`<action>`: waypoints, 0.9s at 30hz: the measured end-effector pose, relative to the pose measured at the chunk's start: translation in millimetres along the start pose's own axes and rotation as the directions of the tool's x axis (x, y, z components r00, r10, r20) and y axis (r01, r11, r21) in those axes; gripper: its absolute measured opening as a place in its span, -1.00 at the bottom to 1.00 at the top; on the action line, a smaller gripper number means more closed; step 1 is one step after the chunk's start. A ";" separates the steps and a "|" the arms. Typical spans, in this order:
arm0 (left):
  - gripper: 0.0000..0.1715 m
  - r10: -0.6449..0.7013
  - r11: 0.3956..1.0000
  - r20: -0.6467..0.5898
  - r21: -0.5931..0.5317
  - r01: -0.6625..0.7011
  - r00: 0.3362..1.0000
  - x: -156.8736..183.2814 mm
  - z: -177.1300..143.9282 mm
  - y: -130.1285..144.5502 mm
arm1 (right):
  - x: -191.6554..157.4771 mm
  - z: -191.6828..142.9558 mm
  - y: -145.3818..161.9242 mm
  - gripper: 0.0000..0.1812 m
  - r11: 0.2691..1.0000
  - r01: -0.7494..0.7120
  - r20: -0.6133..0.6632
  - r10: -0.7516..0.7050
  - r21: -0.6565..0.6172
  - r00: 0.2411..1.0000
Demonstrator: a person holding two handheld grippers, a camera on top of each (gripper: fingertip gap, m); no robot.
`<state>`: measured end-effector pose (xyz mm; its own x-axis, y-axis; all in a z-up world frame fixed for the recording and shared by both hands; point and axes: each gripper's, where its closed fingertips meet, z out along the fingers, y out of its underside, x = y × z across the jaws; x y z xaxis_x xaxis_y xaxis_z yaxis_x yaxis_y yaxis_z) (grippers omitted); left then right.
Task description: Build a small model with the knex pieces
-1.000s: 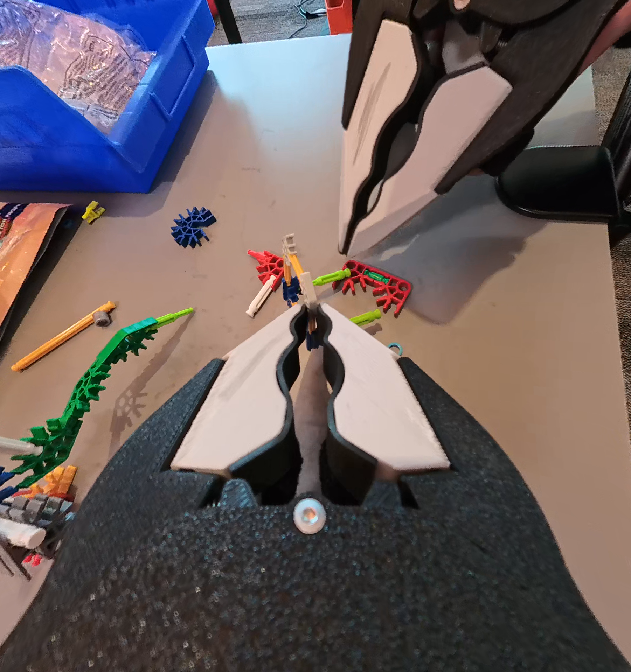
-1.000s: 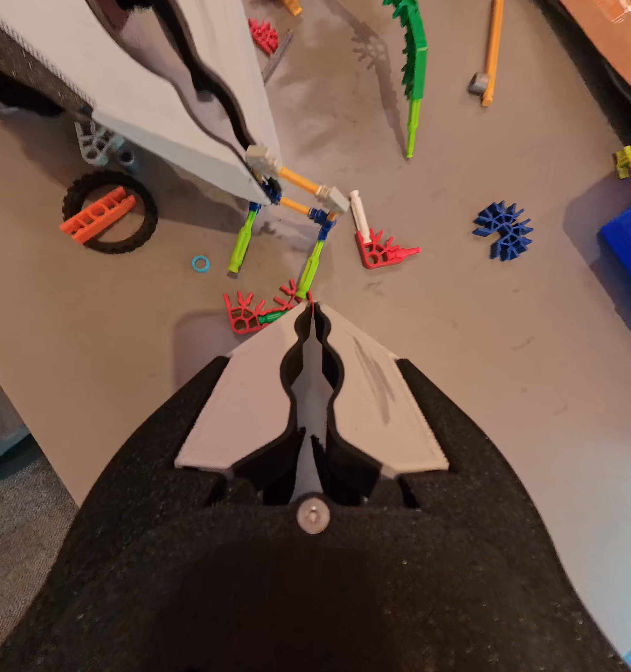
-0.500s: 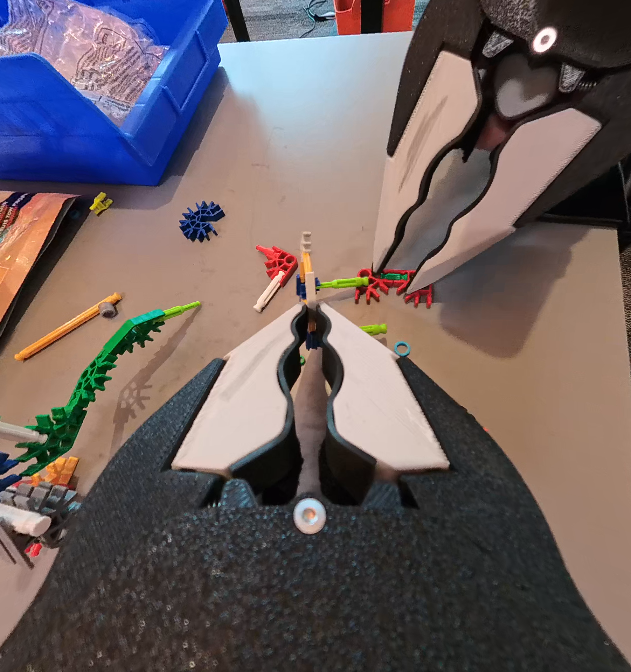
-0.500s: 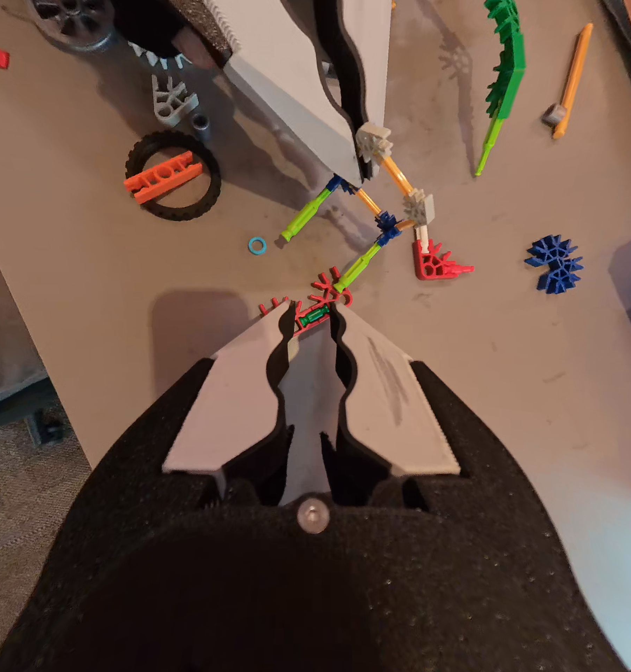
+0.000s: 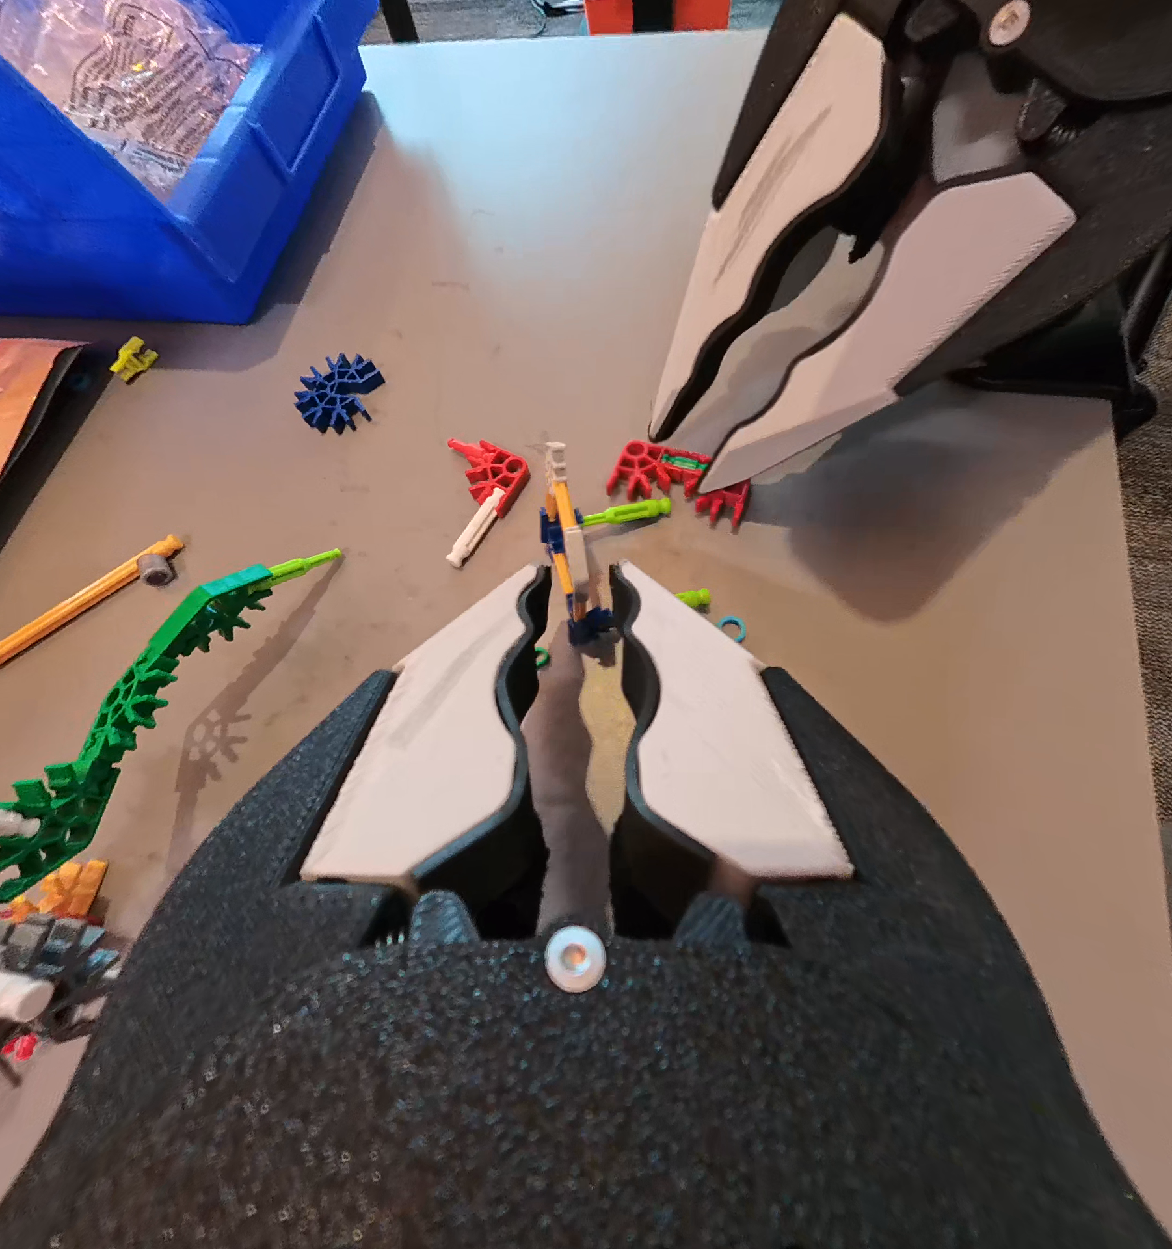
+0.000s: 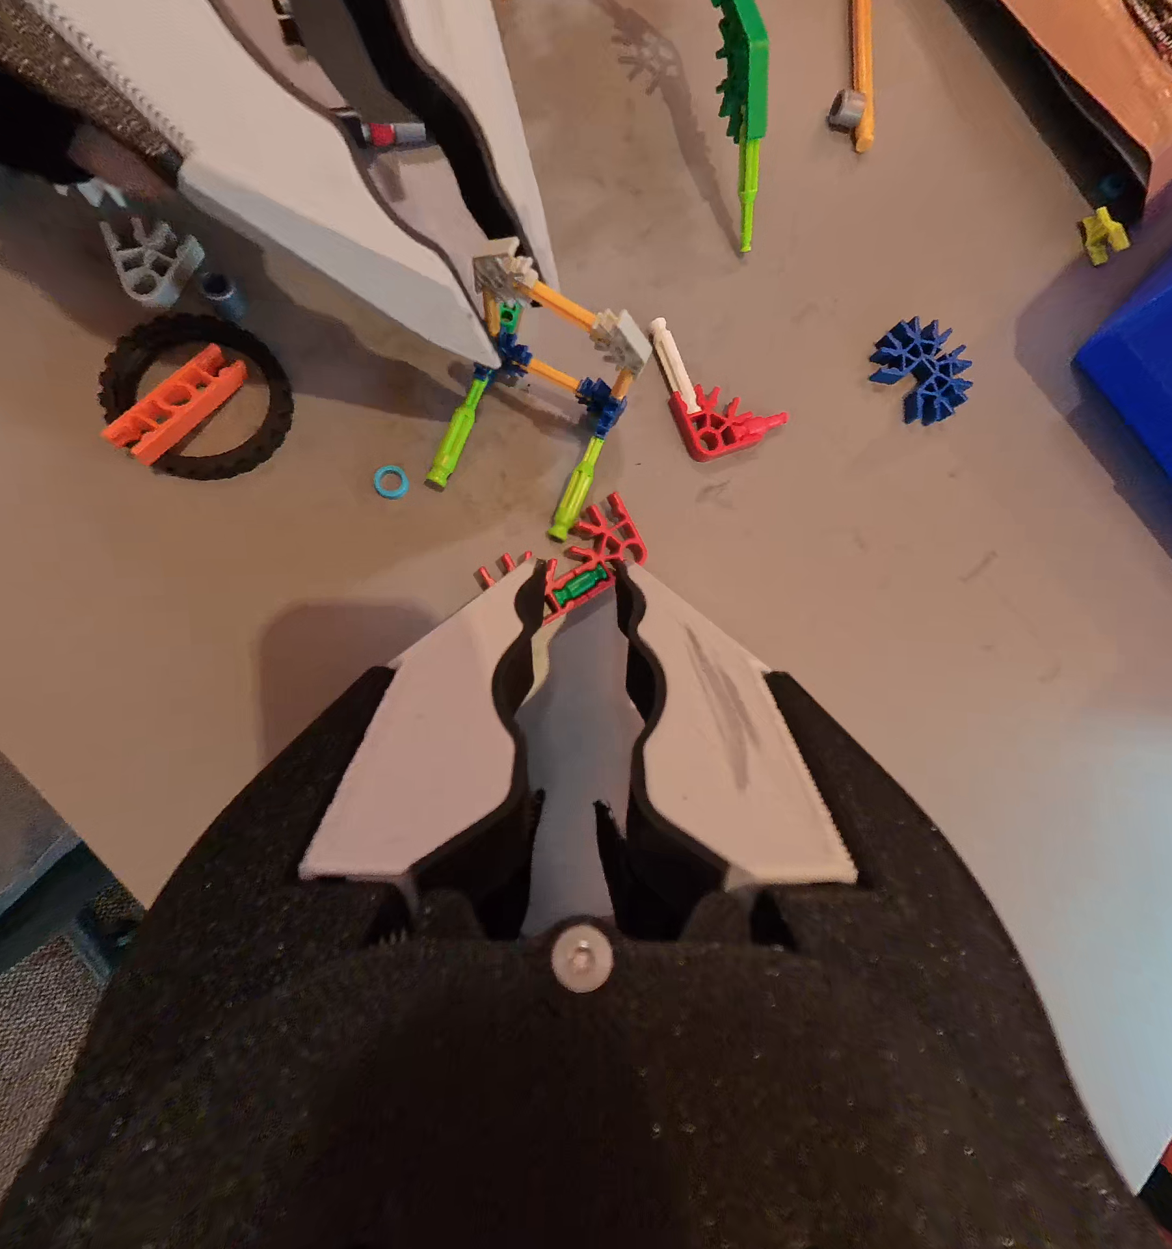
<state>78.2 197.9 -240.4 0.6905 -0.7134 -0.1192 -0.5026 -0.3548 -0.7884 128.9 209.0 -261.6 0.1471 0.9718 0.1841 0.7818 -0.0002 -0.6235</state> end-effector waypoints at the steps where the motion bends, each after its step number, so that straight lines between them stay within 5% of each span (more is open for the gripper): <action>1: -0.81 -0.003 1.000 -0.006 0.004 0.003 1.000 -0.5 -1.2 -0.6 | -0.3 -1.9 -1.0 -0.78 1.000 0.004 -0.005 -0.004 0.010 1.000; 20: -0.98 -0.104 0.994 -0.021 -0.015 0.104 0.994 -4.1 3.1 5.4 | -11.9 -7.8 -2.1 -0.64 0.997 -0.031 0.060 0.028 0.065 0.998; 27: -0.97 -0.076 0.997 -0.013 -0.032 0.075 0.997 -3.1 3.3 6.8 | -20.8 -8.1 0.1 -0.36 0.998 0.024 0.100 -0.029 0.052 0.995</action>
<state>74.3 199.7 -247.4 0.7196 -0.6925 -0.0512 -0.4657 -0.4266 -0.7754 130.8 186.9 -259.3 0.0626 0.9902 0.1251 0.7525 0.0355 -0.6577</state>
